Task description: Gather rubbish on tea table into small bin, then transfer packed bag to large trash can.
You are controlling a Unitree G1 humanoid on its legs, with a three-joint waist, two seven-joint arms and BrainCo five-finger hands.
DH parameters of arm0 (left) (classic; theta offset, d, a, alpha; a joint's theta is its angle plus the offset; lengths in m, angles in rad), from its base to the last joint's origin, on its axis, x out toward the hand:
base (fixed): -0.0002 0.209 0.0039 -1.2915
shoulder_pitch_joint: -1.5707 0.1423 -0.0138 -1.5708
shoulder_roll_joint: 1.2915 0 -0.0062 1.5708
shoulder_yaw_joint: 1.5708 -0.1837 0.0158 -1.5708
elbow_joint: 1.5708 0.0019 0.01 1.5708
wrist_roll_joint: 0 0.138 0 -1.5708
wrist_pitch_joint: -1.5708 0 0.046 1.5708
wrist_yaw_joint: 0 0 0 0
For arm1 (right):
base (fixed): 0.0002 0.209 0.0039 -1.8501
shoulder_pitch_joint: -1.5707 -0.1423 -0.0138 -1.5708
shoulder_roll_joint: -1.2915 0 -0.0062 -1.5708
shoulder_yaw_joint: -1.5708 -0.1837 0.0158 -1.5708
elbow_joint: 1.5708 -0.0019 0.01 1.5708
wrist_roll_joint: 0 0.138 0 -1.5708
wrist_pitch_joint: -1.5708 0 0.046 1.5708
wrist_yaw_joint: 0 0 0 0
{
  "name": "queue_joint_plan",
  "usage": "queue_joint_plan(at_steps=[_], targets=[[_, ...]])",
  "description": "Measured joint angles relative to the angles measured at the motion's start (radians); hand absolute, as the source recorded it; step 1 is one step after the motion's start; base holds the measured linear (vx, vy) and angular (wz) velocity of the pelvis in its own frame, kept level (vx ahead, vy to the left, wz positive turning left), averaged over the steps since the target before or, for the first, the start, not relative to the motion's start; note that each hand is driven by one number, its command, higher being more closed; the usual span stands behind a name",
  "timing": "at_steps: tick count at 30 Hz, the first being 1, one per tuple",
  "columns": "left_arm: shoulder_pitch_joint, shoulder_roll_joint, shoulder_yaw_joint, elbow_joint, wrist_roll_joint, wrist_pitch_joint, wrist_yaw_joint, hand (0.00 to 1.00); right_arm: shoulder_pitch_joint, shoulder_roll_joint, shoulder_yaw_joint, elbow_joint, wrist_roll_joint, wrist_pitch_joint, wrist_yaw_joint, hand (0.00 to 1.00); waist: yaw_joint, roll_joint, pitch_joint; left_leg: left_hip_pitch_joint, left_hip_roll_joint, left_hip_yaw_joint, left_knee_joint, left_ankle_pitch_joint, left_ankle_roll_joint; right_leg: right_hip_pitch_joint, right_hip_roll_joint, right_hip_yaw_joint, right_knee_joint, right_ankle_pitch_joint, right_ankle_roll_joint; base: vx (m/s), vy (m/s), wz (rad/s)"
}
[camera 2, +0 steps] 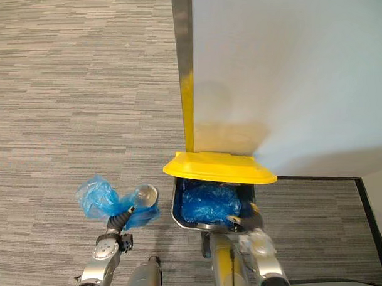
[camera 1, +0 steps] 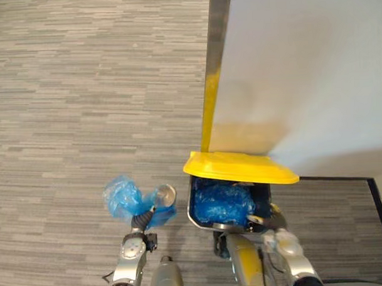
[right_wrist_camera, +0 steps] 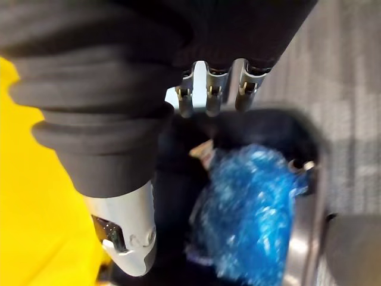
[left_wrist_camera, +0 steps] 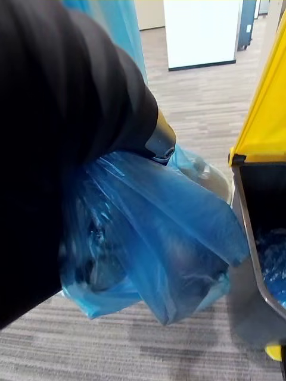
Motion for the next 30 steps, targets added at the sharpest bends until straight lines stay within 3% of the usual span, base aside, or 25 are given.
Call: queue_joint_plan(at_steps=[2, 4, 5, 10, 17, 22, 30], targets=[[0.0, 0.001, -0.001, 0.0, 0.0, -0.001, 0.003, 1.0, -0.106, -0.002, 0.049, 0.0, -0.009, -0.003, -0.002, 0.0, 0.001, 0.008, -0.002, 0.0, 0.002, -0.015, -0.044, 0.021, -0.006, -0.003, 0.022, 0.023, -0.029, 0.012, 0.01, 0.01, -0.077, 0.11], [0.008, 0.001, -0.013, 0.0, -0.001, -0.016, 0.005, 1.0, -0.243, -0.015, 0.07, 0.015, -0.025, -0.021, -0.005, 0.0, 0.014, 0.013, -0.004, -0.004, 0.002, -0.026, -0.053, 0.045, -0.016, -0.019, 0.034, 0.029, -0.04, 0.034, -0.012, 0.03, -0.078, -0.09], [0.004, 0.002, -0.026, 0.0, -0.006, -0.019, 0.006, 1.0, -0.337, -0.049, 0.093, 0.028, -0.033, -0.024, -0.004, 0.0, 0.028, 0.016, -0.003, -0.028, 0.002, -0.024, -0.038, 0.049, -0.021, -0.036, 0.041, 0.035, -0.041, 0.044, -0.027, 0.01, -0.028, -0.25], [-0.005, 0.011, -0.063, -0.065, -0.054, -0.035, 0.012, 1.0, -0.529, -0.18, 0.132, 0.103, -0.032, -0.024, -0.005, 0.0, 0.027, 0.021, -0.001, -0.046, 0.001, -0.039, -0.041, 0.064, -0.023, -0.032, 0.034, 0.018, -0.057, 0.067, -0.055, 0.01, 0.017, 0.07], [-0.085, 0.044, -0.176, -0.269, -0.142, -0.079, 0.021, 1.0, -0.624, -0.258, 0.216, 0.138, -0.029, -0.015, 0.0, 0.0, 0.026, 0.04, 0.014, -0.086, -0.011, -0.086, -0.038, 0.078, -0.03, -0.03, 0.015, -0.012, -0.098, 0.084, -0.051, -0.02, 0.029, 0.18], [-0.187, 0.056, -0.314, -0.427, -0.2, -0.112, 0.009, 1.0, -0.694, -0.33, 0.264, 0.138, -0.02, 0.001, 0.038, 0.0, 0.001, 0.063, 0.053, -0.118, -0.021, -0.13, -0.02, 0.086, -0.043, -0.031, -0.003, -0.05, -0.101, 0.087, -0.047, -0.04, 0.003, 0.22], [-0.354, 0.066, -0.487, -0.455, -0.22, -0.142, -0.025, 1.0, -0.767, -0.388, 0.284, 0.102, 0.015, 0.0, 0.046, 0.0, -0.012, 0.061, 0.103, -0.158, -0.03, -0.141, -0.015, 0.095, -0.047, -0.074, -0.015, -0.055, -0.075, 0.084, -0.042, -0.01, 0.002, 0.07]])
